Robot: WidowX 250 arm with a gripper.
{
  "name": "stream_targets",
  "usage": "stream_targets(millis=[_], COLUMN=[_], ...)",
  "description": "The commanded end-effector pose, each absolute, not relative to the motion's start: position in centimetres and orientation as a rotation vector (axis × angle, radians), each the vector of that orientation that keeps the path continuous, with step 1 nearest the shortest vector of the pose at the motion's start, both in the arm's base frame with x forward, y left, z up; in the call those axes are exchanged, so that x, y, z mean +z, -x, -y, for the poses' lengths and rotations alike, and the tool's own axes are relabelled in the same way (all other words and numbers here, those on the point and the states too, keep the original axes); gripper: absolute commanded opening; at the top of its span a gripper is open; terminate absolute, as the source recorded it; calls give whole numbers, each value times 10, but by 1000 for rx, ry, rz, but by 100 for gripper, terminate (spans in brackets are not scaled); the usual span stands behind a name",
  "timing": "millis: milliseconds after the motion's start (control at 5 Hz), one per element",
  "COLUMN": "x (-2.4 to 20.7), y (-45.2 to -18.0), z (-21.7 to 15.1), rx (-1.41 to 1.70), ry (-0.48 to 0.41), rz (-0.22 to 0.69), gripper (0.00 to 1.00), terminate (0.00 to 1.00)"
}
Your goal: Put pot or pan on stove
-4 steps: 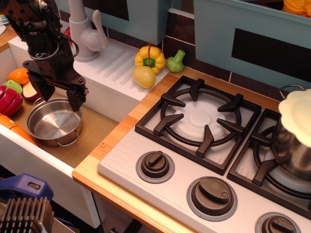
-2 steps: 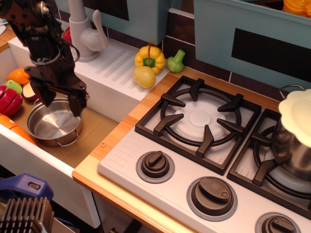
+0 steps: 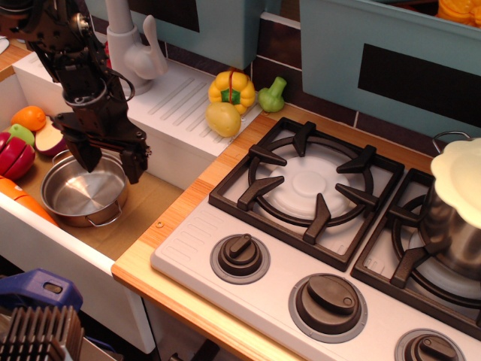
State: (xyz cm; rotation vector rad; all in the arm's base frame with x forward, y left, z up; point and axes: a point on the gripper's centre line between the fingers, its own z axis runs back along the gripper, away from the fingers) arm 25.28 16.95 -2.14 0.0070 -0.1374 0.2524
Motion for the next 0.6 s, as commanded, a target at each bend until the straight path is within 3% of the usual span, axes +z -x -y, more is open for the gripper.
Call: stream_targets(millis=[0,400], x=[-27,-50], y=[-262,-260], z=[-176,-184], rx=[250,270], ry=[-29,-16], rz=[181,177], gripper=[100,100], terminate=[0,0])
